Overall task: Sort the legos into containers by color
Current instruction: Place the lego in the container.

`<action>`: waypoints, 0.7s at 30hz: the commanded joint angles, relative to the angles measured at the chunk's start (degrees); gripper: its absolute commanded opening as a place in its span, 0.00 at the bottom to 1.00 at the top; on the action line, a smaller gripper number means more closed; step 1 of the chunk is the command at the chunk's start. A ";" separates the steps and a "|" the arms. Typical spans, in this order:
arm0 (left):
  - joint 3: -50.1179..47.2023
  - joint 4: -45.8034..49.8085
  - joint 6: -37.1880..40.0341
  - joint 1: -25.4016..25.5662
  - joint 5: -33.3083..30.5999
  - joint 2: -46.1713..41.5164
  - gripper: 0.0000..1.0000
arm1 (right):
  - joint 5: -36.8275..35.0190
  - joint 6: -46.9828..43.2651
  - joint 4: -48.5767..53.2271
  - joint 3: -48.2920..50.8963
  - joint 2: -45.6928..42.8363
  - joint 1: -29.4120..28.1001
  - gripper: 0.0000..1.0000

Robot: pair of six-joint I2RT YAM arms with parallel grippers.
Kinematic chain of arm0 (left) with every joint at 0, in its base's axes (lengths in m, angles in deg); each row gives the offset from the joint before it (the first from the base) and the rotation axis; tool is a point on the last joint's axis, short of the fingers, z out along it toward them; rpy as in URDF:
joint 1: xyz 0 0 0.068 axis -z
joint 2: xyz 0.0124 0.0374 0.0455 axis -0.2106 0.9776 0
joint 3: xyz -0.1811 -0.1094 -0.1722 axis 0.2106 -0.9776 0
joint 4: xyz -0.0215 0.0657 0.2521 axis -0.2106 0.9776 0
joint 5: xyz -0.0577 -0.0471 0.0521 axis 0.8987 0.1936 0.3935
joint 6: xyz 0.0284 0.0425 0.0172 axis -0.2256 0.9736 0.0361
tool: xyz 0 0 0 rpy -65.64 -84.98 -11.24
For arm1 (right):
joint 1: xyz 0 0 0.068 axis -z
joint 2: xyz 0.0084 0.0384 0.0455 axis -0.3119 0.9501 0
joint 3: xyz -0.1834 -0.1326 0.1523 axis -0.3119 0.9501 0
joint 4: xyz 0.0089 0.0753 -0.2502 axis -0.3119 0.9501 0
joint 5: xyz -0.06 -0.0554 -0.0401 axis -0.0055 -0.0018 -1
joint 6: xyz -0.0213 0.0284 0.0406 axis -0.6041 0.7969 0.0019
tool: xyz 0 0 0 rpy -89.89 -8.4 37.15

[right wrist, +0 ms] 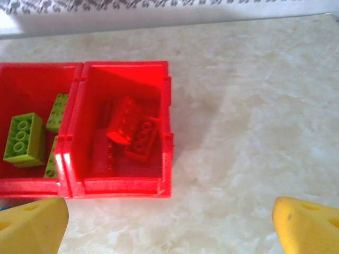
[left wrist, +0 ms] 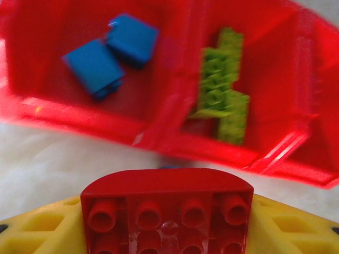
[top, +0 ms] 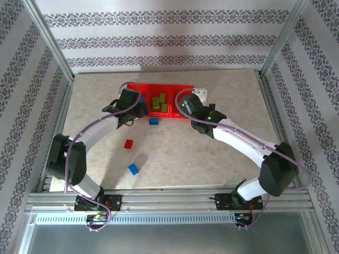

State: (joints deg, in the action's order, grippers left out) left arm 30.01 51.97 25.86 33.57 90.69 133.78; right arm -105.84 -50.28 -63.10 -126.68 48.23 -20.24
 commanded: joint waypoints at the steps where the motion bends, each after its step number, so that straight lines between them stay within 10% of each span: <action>1: 8.30 -4.05 4.64 2.60 2.07 4.96 0.49 | -6.26 3.84 -0.14 3.20 -4.41 -0.53 0.98; 21: 58.33 17.21 18.02 8.35 3.83 40.36 0.49 | -10.39 7.19 -0.45 7.31 -11.32 -1.32 0.98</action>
State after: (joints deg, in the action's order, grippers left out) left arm 83.89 62.13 39.68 40.96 94.84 171.98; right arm -114.19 -43.87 -63.36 -118.83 36.54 -20.72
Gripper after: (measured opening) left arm 0.606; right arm 0.984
